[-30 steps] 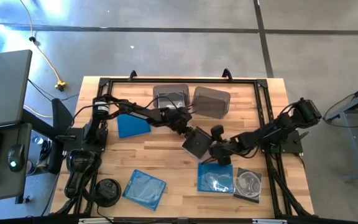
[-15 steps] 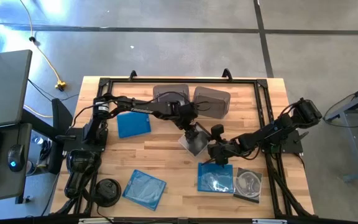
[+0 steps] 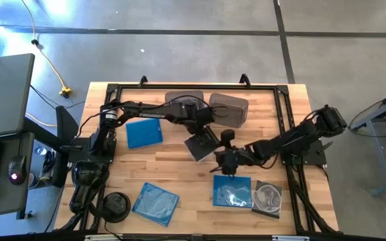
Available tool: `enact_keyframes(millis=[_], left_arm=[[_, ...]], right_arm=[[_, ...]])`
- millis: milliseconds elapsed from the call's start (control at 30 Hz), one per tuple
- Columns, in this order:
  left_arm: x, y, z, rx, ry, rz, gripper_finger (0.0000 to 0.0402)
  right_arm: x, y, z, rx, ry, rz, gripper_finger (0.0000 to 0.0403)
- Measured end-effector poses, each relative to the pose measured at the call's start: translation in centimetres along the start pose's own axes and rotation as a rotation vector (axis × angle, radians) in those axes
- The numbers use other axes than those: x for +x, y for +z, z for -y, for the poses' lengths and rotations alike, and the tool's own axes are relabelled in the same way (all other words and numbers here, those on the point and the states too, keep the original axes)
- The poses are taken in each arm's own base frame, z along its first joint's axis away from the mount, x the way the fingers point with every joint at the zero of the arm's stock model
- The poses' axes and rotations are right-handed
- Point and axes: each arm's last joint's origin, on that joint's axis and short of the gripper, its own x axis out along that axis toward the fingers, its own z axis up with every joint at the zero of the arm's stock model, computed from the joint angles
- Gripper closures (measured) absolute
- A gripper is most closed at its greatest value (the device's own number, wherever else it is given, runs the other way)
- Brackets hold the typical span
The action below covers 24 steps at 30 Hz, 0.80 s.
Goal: Pick & place jewel cases by type
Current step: Put the top black CD case into the left black bin
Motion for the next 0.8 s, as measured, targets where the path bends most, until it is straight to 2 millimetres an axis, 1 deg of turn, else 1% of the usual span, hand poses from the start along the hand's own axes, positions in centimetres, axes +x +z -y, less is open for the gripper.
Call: enact_keyframes(millis=[200,300,467,500,567,633,700,800], left_arm=[[-1.8,0.3,-0.1,0.066,0.129,-0.005,0.0246],[-2.6,0.7,-0.1,0.105,0.178,0.002,0.0262],[-3.9,1.2,-0.2,0.159,0.300,0.035,0.0272],[-4.1,1.3,-0.2,0.163,0.310,0.038,0.0273],[-4.6,1.5,0.1,0.176,0.311,0.040,0.0274],[-5.0,1.6,0.0,0.192,0.311,0.026,0.0274],[-5.2,2.0,-0.4,0.203,0.330,0.042,0.0274],[-5.9,2.2,-1.4,0.189,0.414,0.025,0.0274]], right_arm=[[0.9,0.1,1.7,-0.006,-0.044,-0.025,0.0206],[1.3,0.3,2.5,0.014,-0.037,-0.005,0.0206],[2.1,0.5,4.1,-0.004,-0.103,0.041,0.0206],[2.3,0.7,4.6,0.007,-0.133,0.060,0.0206],[2.5,1.3,6.4,0.060,-0.232,0.104,0.0206],[2.8,1.3,7.8,0.085,-0.291,0.125,0.0206],[3.4,1.1,8.8,0.088,-0.282,0.153,0.0206],[4.1,0.9,10.5,0.125,-0.246,0.142,0.0206]])
